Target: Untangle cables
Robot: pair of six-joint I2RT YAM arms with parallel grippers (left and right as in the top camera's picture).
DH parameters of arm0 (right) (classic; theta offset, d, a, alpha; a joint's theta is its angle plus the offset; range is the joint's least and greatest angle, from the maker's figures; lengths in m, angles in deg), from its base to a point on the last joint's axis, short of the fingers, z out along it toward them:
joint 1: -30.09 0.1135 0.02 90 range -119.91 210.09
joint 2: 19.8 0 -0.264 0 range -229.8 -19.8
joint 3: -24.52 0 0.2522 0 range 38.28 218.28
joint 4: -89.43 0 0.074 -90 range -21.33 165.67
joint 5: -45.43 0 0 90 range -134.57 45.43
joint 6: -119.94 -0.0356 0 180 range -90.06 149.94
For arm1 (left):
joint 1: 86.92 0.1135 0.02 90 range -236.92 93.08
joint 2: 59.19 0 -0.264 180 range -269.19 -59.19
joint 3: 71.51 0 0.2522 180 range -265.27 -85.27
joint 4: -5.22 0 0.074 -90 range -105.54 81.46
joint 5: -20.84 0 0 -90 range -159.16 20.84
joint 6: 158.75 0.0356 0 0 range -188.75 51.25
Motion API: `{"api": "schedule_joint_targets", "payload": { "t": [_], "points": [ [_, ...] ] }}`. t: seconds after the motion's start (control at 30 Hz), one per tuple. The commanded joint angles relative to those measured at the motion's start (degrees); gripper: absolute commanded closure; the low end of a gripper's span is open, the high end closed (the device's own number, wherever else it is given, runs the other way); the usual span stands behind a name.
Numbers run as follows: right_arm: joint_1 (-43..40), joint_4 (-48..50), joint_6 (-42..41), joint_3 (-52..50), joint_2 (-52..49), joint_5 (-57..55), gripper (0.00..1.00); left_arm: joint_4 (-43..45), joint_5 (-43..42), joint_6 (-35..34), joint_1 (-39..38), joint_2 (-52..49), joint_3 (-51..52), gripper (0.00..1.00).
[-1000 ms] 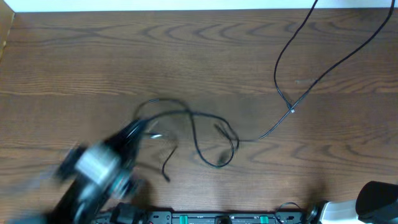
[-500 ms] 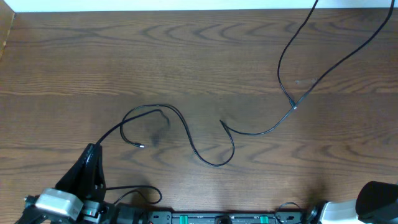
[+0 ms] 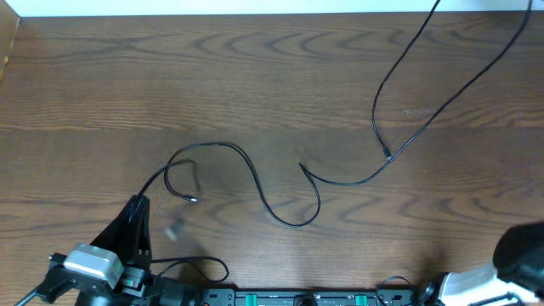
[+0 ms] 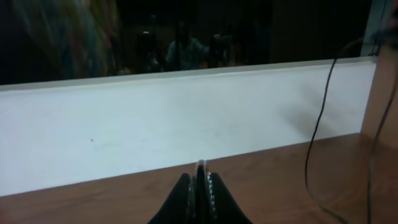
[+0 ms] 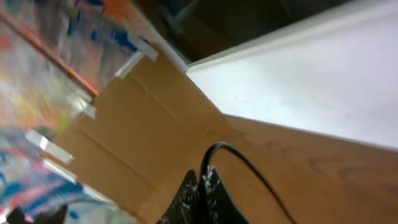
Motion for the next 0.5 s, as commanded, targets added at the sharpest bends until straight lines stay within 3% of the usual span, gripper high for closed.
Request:
{"api": "schedule_joint_targets", "payload": {
  "t": [0.0,0.27,0.47],
  "points": [
    [5.18,-1.68,6.27,-0.31,-2.73,0.94,0.99,-0.44,-2.45,-0.68,0.24,-2.27,0.11,0.93],
    [22.01,-2.97,14.75,-0.37,-4.66,1.86,0.99,-2.14,-4.59,-2.14,0.24,-6.73,0.11,0.93],
    [34.21,-13.99,28.59,-0.81,-7.21,0.63,0.99,-2.05,-6.32,-2.14,0.24,-8.04,0.11,0.93]
  ]
}}
